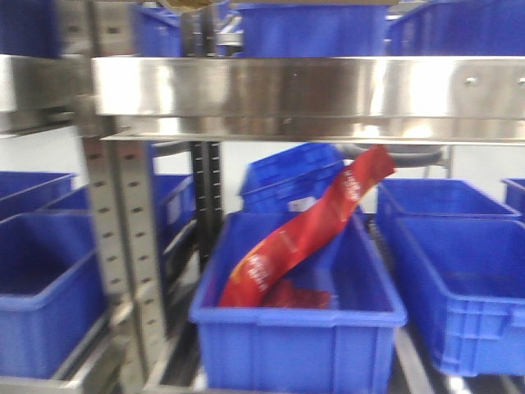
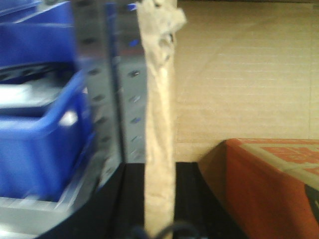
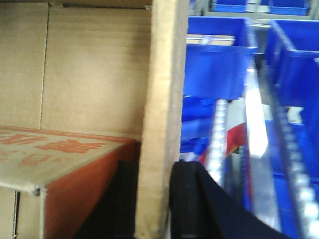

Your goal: Stack two boxes on right shelf middle

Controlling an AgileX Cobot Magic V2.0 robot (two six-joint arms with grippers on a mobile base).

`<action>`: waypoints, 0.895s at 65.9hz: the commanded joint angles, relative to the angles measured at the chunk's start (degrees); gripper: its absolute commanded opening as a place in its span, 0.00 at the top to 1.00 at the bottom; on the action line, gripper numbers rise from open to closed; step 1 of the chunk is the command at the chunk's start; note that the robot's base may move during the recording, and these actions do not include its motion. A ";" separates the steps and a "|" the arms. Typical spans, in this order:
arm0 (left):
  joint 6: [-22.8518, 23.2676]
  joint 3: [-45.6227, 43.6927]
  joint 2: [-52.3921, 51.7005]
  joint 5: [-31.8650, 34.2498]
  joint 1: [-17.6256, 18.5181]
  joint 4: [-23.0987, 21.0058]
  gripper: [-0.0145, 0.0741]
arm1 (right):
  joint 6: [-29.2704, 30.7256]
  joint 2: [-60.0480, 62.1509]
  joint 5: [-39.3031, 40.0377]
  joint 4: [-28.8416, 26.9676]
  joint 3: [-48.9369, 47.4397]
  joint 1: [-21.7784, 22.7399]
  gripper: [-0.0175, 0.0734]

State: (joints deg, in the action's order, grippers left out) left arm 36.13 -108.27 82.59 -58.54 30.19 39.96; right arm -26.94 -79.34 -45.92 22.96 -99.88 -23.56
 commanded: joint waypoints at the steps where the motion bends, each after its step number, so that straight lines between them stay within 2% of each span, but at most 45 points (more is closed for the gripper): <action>1: 0.08 -0.70 -0.35 -0.41 -0.30 4.30 0.96 | -0.63 1.03 3.19 2.91 -0.73 0.55 0.98; 59: 0.08 -0.70 -0.35 -0.41 -0.30 4.30 0.96 | -0.63 1.03 3.19 2.91 -0.73 0.55 0.98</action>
State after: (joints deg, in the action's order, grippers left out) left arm 36.13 -108.27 82.59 -58.43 30.19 40.28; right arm -26.94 -79.34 -45.70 22.96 -99.88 -23.56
